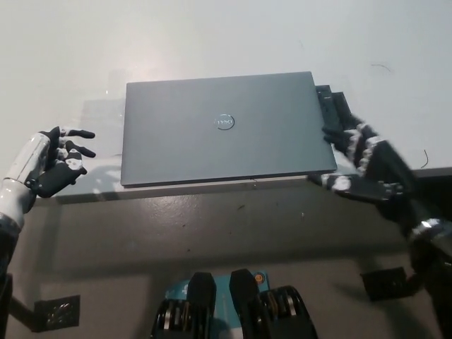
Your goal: The robot uses its right hand to push down on the lid of a laptop kept in the middle of the desk to close it
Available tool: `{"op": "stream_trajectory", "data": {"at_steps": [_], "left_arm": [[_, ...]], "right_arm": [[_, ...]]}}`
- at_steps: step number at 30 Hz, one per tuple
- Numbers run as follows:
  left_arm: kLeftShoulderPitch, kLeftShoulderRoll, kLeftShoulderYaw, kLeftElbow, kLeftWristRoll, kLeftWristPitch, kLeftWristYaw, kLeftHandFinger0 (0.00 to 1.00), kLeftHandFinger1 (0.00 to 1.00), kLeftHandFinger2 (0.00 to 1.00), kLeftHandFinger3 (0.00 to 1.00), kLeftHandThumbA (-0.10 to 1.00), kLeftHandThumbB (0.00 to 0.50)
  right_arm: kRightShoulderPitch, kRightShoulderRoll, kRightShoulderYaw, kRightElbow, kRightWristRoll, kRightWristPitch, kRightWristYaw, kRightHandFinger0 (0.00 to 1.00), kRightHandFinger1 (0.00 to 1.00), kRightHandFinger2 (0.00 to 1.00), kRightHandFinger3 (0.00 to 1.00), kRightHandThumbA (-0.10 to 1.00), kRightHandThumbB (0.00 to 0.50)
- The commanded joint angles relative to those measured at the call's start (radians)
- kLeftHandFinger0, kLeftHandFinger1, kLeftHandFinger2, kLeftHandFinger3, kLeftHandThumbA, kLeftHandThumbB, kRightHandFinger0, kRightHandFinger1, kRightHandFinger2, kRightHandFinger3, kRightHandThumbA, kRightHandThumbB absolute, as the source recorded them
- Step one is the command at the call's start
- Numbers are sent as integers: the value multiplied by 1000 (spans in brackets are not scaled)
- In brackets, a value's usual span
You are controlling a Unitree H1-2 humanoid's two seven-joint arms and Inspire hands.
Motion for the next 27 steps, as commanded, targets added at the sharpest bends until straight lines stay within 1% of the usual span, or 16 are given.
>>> {"op": "stream_trajectory", "data": {"at_steps": [1,2,3,4,6,9,10,11,14,15,17,18,20,22,25,27], "left_arm": [[-21,43,13,-16,5,-7,-9,315,376,487,626,-100,0],[-18,41,14,-16,4,-7,-9,327,388,506,643,-100,0],[-17,43,11,-19,8,-5,-10,328,393,521,662,-100,0],[-16,42,11,-18,6,-2,-10,331,399,529,681,-100,0],[-12,40,12,-18,5,-4,-10,334,401,532,686,-100,0],[-6,28,25,-18,-11,-15,-5,332,395,529,667,-100,6],[-8,26,24,-19,-9,-12,-2,331,394,529,662,-100,10],[-8,27,21,-22,-3,-10,-1,339,400,538,664,-100,8],[-7,25,22,-20,-7,-14,-1,353,415,552,676,-100,4],[-5,29,16,-20,5,-15,1,384,444,580,705,-96,0],[-3,30,11,-22,19,-15,7,386,439,569,699,-100,1],[-3,30,11,-20,20,-23,8,371,426,554,677,-100,0],[-1,30,10,-15,24,-30,10,370,427,552,677,-100,0],[-3,21,14,-17,19,-24,14,342,402,525,663,-100,8],[1,14,20,-19,11,-28,17,377,430,542,674,-100,7],[2,10,24,-18,7,-30,18,374,430,550,676,-100,8]], "right_arm": [[57,-81,-51,-188,203,3,-137,960,873,855,1000,1000,251],[92,-85,-84,-218,192,3,-133,995,897,867,1000,1000,277],[128,-85,-120,-243,188,3,-139,1000,903,873,1000,1000,287],[148,-80,-146,-251,194,3,-135,1000,906,882,1000,1000,282],[178,-70,-183,-254,185,3,-124,998,905,899,1000,1000,285],[229,-21,-259,-220,128,-29,-92,979,884,872,1000,1000,329],[249,-15,-270,-208,105,-38,-96,971,883,870,1000,1000,301],[278,2,-288,-176,102,-68,-87,969,875,857,1000,1000,294],[317,24,-310,-114,80,-116,-68,963,875,853,1000,1000,300],[326,35,-316,-78,68,-141,-62,966,886,858,1000,1000,293],[334,50,-325,-34,60,-167,-56,968,888,859,1000,1000,293],[338,58,-329,-14,49,-178,-57,974,884,847,1000,1000,322],[339,68,-334,0,37,-190,-57,968,879,836,1000,1000,331],[339,74,-339,14,28,-199,-59,966,867,815,989,1000,303],[340,76,-342,43,21,-225,-46,950,852,798,980,1000,307],[338,80,-344,54,18,-232,-48,926,833,782,977,1000,311]]}}
